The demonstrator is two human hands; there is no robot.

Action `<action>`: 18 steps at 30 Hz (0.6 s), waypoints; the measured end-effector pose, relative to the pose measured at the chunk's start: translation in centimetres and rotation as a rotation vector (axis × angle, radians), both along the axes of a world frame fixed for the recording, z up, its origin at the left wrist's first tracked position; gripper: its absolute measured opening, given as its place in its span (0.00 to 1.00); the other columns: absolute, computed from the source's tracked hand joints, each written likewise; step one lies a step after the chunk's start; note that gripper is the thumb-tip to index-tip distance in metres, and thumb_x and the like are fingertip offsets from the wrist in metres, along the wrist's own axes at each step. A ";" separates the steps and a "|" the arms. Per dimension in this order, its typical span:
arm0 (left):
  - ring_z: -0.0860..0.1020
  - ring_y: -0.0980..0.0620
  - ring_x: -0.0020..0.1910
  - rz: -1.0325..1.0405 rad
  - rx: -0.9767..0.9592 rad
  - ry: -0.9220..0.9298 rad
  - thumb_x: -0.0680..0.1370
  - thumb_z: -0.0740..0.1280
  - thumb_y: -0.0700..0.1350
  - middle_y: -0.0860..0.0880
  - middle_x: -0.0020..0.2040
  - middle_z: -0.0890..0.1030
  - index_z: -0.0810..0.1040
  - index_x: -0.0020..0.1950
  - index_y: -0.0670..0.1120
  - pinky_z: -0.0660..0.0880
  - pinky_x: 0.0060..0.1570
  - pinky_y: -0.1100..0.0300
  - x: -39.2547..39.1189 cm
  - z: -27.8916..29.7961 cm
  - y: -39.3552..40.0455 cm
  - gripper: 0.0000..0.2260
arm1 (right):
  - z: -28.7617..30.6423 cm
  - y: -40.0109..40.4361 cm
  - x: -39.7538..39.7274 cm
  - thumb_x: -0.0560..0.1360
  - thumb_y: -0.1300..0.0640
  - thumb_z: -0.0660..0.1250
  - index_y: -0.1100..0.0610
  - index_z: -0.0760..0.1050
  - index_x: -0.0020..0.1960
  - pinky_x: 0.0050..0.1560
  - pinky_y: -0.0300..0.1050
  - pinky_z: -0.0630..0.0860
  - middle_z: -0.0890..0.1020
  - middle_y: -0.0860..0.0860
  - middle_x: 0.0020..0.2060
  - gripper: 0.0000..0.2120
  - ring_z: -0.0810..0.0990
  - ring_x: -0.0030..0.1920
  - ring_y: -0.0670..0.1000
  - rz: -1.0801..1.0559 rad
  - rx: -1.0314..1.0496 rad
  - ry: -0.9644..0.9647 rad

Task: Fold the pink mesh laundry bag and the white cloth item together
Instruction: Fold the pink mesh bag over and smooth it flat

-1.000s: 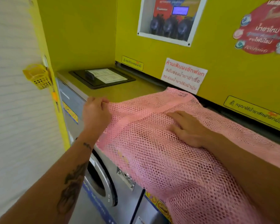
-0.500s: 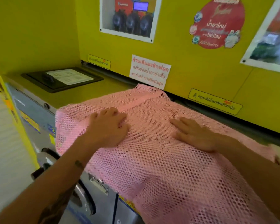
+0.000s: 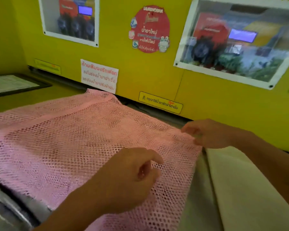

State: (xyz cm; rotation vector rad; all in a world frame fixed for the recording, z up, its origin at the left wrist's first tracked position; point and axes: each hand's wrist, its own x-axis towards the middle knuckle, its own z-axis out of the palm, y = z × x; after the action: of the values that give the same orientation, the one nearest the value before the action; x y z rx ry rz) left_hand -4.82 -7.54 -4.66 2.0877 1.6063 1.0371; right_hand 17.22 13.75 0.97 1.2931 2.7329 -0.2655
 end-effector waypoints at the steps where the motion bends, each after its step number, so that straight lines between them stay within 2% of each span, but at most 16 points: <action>1: 0.75 0.58 0.40 -0.010 -0.021 0.037 0.76 0.63 0.60 0.57 0.39 0.77 0.77 0.59 0.60 0.73 0.40 0.61 1.8 0.1 0.0 0.13 | -0.2 -0.3 1.1 0.73 0.60 0.69 0.49 0.71 0.68 0.66 0.47 0.71 0.75 0.48 0.67 0.24 0.73 0.66 0.49 0.012 -0.002 -0.065; 3: 0.72 0.60 0.43 0.033 -0.103 0.141 0.75 0.63 0.65 0.58 0.42 0.74 0.73 0.64 0.61 0.71 0.46 0.61 4.7 -0.1 0.1 0.19 | -1.2 -0.8 2.8 0.72 0.61 0.69 0.49 0.69 0.70 0.65 0.40 0.65 0.71 0.47 0.68 0.28 0.68 0.68 0.47 0.047 0.007 -0.096; 5: 0.71 0.57 0.52 0.119 -0.182 0.268 0.71 0.63 0.70 0.59 0.51 0.73 0.66 0.70 0.62 0.69 0.54 0.59 7.0 -0.6 0.2 0.30 | -2.4 -0.8 3.5 0.69 0.63 0.69 0.49 0.70 0.70 0.63 0.36 0.62 0.69 0.48 0.67 0.30 0.67 0.68 0.47 0.111 0.036 -0.030; 7: 0.69 0.52 0.63 0.194 -0.224 0.404 0.69 0.64 0.70 0.56 0.64 0.72 0.61 0.73 0.61 0.66 0.65 0.53 8.5 -1.1 0.3 0.35 | -3.4 -0.9 3.5 0.68 0.65 0.67 0.48 0.70 0.70 0.66 0.39 0.64 0.69 0.47 0.67 0.32 0.67 0.68 0.47 0.163 0.030 0.037; 8: 0.68 0.51 0.66 0.223 -0.230 0.441 0.70 0.64 0.68 0.56 0.67 0.70 0.60 0.74 0.60 0.65 0.68 0.52 8.9 -1.2 0.3 0.35 | -3.7 -0.8 3.3 0.68 0.66 0.66 0.47 0.69 0.70 0.67 0.43 0.67 0.69 0.47 0.67 0.32 0.68 0.68 0.47 0.177 0.031 0.062; 10: 0.69 0.51 0.65 0.257 -0.230 0.461 0.74 0.65 0.61 0.55 0.67 0.71 0.60 0.75 0.59 0.66 0.67 0.54 9.2 -1.3 0.2 0.30 | -4.0 -0.6 2.5 0.67 0.64 0.64 0.44 0.68 0.69 0.64 0.50 0.72 0.73 0.46 0.65 0.32 0.71 0.65 0.49 0.217 0.077 0.073; 12: 0.71 0.51 0.65 0.300 -0.225 0.469 0.77 0.64 0.53 0.54 0.68 0.72 0.59 0.75 0.59 0.68 0.66 0.55 9.3 -1.0 -0.1 0.28 | -4.5 -0.2 1.6 0.68 0.61 0.63 0.43 0.68 0.68 0.63 0.51 0.70 0.76 0.46 0.63 0.30 0.74 0.63 0.50 0.298 0.193 0.063; 15: 0.72 0.50 0.65 0.378 -0.220 0.460 0.78 0.61 0.49 0.54 0.70 0.71 0.53 0.77 0.61 0.69 0.65 0.54 9.7 -0.6 -0.6 0.30 | -5.5 0.6 0.3 0.72 0.59 0.62 0.42 0.67 0.67 0.63 0.52 0.66 0.80 0.45 0.58 0.25 0.76 0.59 0.49 0.394 0.376 0.069; 18: 0.75 0.50 0.57 0.421 -0.175 0.363 0.78 0.59 0.44 0.53 0.65 0.73 0.45 0.76 0.64 0.73 0.58 0.54 9.8 0.1 -1.1 0.33 | -5.5 1.2 -0.6 0.73 0.60 0.60 0.41 0.65 0.69 0.66 0.52 0.63 0.82 0.46 0.50 0.27 0.77 0.53 0.51 0.427 0.480 0.108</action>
State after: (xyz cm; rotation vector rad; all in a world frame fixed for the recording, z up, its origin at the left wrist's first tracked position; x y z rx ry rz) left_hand 4.99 -8.67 -4.61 1.9448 2.2951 0.6148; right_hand 16.59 14.91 -4.51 0.7364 3.1938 0.3905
